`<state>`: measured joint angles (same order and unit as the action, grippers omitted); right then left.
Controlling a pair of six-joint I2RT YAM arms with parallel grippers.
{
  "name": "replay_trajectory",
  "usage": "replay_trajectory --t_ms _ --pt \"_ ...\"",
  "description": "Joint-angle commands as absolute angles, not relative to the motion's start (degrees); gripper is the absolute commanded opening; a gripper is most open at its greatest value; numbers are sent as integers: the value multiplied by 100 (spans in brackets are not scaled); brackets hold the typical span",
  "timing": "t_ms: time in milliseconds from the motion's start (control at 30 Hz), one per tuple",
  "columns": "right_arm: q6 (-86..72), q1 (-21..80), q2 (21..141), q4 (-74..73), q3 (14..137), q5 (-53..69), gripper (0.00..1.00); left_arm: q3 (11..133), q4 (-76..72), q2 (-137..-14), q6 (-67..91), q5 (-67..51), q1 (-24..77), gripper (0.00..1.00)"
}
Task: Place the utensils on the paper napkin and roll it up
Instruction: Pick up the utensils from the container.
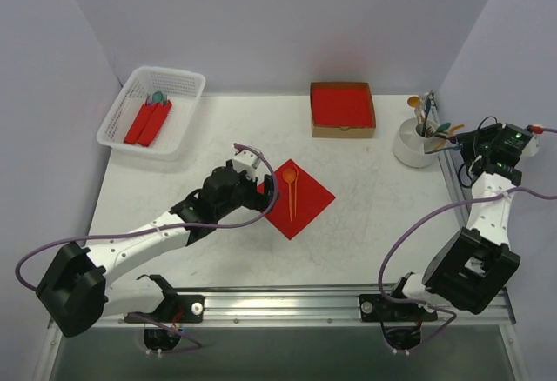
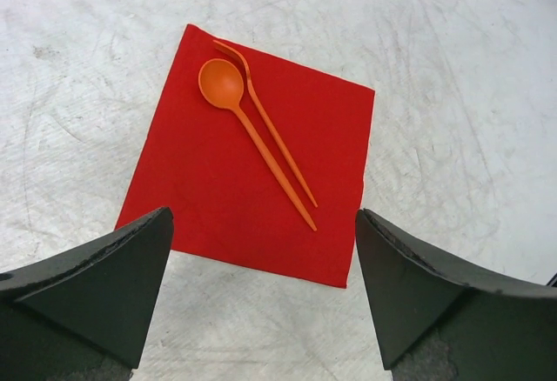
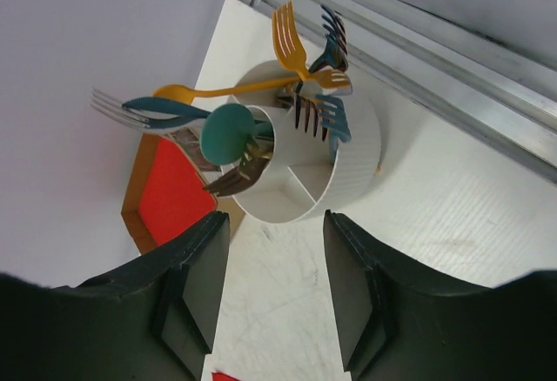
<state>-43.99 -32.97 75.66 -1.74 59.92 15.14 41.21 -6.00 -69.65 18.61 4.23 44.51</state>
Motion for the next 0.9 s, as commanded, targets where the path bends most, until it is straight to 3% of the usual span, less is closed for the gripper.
replay_trajectory --t_ms 0,867 --pt "-4605 -3393 7839 114 6381 1889 47 4017 -1265 -6741 1617 422 4421 94" --pt "-5353 -2953 8868 1195 6530 1829 35 4025 -1239 -6820 1661 501 4447 94"
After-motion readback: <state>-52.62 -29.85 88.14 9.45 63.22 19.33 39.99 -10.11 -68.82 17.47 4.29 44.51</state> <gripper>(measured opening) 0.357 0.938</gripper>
